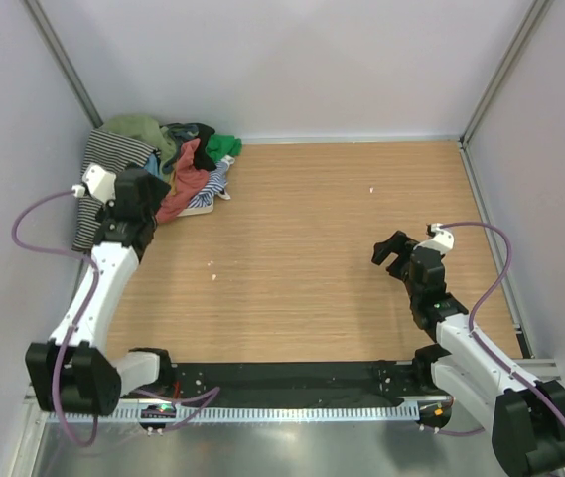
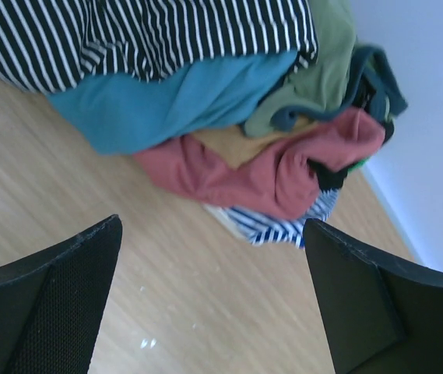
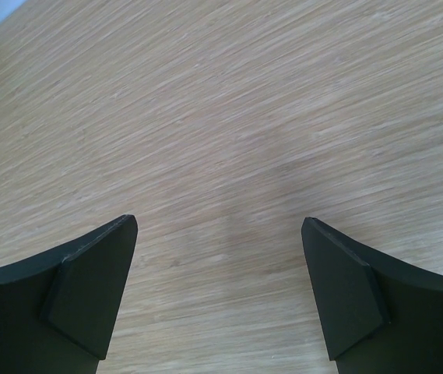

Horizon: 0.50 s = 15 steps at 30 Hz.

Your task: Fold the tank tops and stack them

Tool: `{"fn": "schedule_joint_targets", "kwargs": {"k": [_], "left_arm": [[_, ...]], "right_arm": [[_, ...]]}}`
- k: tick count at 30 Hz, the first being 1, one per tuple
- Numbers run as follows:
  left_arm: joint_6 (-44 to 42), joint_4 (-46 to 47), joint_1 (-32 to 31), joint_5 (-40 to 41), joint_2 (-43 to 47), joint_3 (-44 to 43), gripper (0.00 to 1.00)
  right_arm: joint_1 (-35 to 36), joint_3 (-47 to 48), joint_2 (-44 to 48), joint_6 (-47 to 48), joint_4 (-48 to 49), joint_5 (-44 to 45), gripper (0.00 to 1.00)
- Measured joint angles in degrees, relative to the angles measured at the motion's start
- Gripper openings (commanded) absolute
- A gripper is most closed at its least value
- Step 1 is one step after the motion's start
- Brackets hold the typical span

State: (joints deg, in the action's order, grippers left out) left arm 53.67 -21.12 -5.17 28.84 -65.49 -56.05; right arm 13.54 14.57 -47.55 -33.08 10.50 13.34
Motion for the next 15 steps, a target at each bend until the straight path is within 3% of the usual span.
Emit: {"fn": "schedule_joint_targets", "kwargs": {"k": [10,15], "left_arm": [[1.6,-0.2,10.1,-2.6,-26.9,-19.4,0.74],[1.3,-0.1,13.6,-6.4,-37.3,-26.7,0.73]], "right_arm": [[0.0,0.0,0.3,0.0,0.2,-0.5,0.93],[0.0,0.0,0.8,0.0,0.2,-0.6,0.93]]}}
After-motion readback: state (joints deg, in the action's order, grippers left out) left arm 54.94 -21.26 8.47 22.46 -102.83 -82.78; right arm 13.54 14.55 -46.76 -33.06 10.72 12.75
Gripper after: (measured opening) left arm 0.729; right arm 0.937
